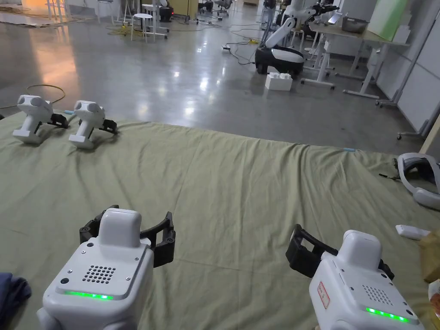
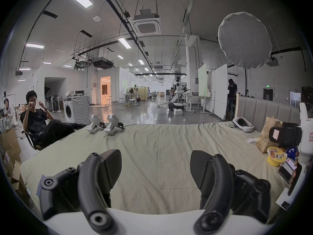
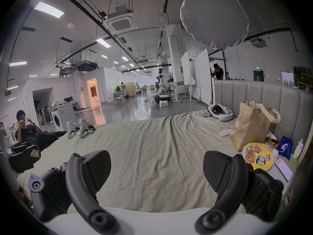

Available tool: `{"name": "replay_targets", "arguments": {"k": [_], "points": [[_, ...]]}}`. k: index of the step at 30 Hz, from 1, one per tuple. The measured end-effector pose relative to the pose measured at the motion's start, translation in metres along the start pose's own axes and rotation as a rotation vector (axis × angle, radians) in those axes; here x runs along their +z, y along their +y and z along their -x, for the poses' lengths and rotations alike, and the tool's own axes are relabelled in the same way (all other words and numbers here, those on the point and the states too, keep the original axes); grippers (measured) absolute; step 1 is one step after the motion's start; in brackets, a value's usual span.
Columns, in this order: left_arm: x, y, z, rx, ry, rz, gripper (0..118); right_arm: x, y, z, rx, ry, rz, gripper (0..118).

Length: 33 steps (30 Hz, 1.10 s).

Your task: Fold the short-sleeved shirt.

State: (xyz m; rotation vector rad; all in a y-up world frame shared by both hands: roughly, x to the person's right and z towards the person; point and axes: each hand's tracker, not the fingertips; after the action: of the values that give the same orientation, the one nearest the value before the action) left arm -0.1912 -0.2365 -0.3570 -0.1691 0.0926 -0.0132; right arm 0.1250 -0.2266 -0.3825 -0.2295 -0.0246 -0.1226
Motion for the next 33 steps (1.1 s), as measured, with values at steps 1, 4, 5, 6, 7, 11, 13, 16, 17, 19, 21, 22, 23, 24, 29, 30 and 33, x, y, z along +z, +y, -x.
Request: {"name": "replay_targets", "arguments": {"k": [1, 4, 5, 6, 7, 11, 13, 16, 17, 19, 21, 22, 23, 24, 29, 30, 33], "points": [[0.000, 0.000, 0.000, 0.005, -0.004, 0.003, 93, -0.001, 0.000, 0.001, 0.002, 0.001, 0.001, 113], [-0.001, 0.000, 0.002, 0.018, -0.016, 0.016, 93, -0.003, 0.004, 0.006, 0.026, -0.026, 0.022, 113], [-0.002, 0.000, 0.002, 0.023, -0.020, 0.021, 93, -0.003, 0.005, 0.008, 0.032, -0.045, 0.035, 113], [-0.002, 0.000, 0.003, 0.027, -0.022, 0.025, 93, -0.003, 0.006, 0.010, 0.037, -0.057, 0.036, 113], [-0.001, -0.001, 0.003, 0.034, -0.023, 0.028, 93, -0.002, 0.007, 0.011, 0.040, -0.069, 0.032, 113], [-0.001, -0.004, 0.005, 0.085, -0.017, 0.043, 93, 0.001, 0.010, 0.016, 0.032, -0.089, 0.024, 113], [-0.001, -0.005, 0.005, 0.104, -0.020, 0.049, 93, 0.001, 0.012, 0.018, 0.025, -0.099, 0.029, 113], [-0.002, -0.005, 0.006, 0.113, -0.017, 0.052, 93, 0.000, 0.013, 0.021, 0.027, -0.114, 0.039, 113], [-0.001, -0.005, 0.006, 0.112, -0.017, 0.053, 93, 0.000, 0.013, 0.021, 0.029, -0.111, 0.041, 113], [-0.001, -0.004, 0.006, 0.108, -0.017, 0.049, 93, 0.000, 0.013, 0.021, 0.033, -0.094, 0.046, 113], [0.000, -0.003, 0.006, 0.101, -0.015, 0.041, 93, -0.001, 0.013, 0.021, 0.035, -0.078, 0.051, 113], [0.000, -0.002, 0.006, 0.098, -0.012, 0.036, 93, -0.001, 0.013, 0.021, 0.030, -0.071, 0.055, 113], [0.000, -0.001, 0.006, 0.095, -0.007, 0.032, 93, -0.001, 0.013, 0.021, 0.026, -0.062, 0.058, 113], [0.000, 0.000, 0.006, 0.094, -0.005, 0.024, 93, -0.002, 0.013, 0.020, 0.017, -0.056, 0.063, 113], [0.002, 0.002, 0.006, 0.083, 0.011, -0.016, 93, -0.005, 0.013, 0.017, -0.003, -0.061, 0.083, 113], [0.002, 0.002, 0.007, 0.077, 0.013, -0.020, 94, -0.005, 0.013, 0.017, -0.004, -0.063, 0.084, 113], [-0.001, 0.001, 0.007, 0.048, 0.008, -0.015, 94, -0.006, 0.012, 0.015, 0.000, -0.067, 0.088, 113]]}}
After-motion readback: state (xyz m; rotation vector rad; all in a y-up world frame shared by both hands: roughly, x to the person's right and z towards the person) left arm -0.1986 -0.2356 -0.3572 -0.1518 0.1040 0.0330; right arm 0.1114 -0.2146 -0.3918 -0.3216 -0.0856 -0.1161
